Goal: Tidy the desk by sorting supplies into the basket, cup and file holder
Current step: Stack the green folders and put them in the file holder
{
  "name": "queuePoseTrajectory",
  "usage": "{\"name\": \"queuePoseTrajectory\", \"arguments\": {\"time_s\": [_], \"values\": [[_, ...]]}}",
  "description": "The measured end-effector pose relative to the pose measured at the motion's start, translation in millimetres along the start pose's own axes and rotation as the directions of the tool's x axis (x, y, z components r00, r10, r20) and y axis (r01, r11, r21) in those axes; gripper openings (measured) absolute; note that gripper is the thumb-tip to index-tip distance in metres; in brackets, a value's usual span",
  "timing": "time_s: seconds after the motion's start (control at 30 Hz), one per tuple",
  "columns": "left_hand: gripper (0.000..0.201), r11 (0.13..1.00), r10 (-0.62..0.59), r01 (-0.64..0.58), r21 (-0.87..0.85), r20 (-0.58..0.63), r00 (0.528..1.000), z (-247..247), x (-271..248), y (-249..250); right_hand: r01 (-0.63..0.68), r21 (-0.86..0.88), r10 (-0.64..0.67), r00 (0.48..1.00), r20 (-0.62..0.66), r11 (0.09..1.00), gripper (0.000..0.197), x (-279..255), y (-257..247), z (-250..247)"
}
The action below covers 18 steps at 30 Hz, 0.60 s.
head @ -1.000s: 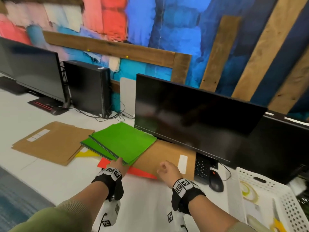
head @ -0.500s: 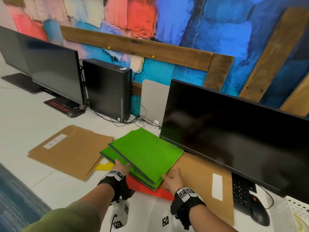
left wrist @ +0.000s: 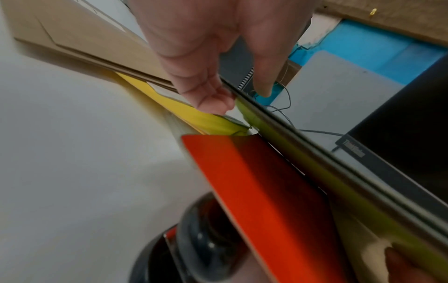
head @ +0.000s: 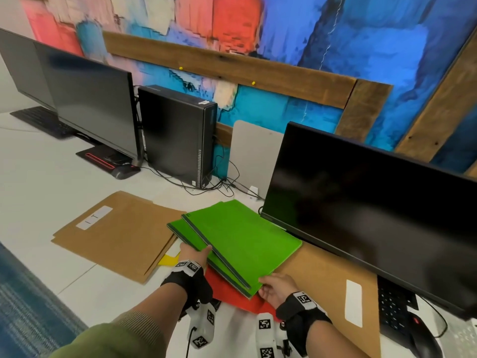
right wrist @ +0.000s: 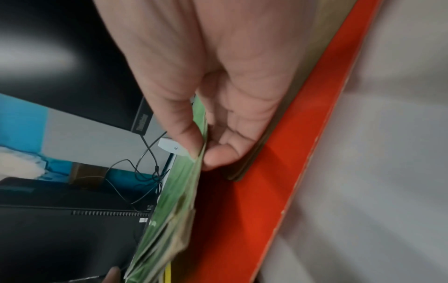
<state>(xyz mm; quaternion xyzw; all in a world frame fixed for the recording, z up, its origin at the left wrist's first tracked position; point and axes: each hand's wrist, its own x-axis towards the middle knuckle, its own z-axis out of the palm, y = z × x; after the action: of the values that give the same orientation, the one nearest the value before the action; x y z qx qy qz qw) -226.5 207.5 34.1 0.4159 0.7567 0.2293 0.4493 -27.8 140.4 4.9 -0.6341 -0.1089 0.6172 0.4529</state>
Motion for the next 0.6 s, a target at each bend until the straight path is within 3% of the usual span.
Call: {"name": "queuePoseTrajectory", "arguments": {"time_s": [0.17,0.37,0.5,0.6], "values": [[0.082,0.997,0.010,-0.012,-0.070,-0.025,1.000,3,-5,6,-0.058,-0.001,0.058,0.991,0.120,0.998,0.032,-15,2,-8],[0.078,0.990,-0.006,0.000,-0.143,-0.040,0.999,11,-23,6,-0.067,0.039,0.059,0.982,0.179,0.997,0.027,-28,12,-12],[0.073,0.989,0.075,-0.081,-0.120,-0.059,0.995,12,-33,5,0.029,0.207,-0.054,0.992,0.117,0.978,0.014,-41,10,-27],[0.069,0.981,0.144,-0.153,-0.121,-0.080,0.986,14,-47,1,0.071,0.286,-0.084,0.996,0.032,0.956,0.028,-49,3,-54]]}}
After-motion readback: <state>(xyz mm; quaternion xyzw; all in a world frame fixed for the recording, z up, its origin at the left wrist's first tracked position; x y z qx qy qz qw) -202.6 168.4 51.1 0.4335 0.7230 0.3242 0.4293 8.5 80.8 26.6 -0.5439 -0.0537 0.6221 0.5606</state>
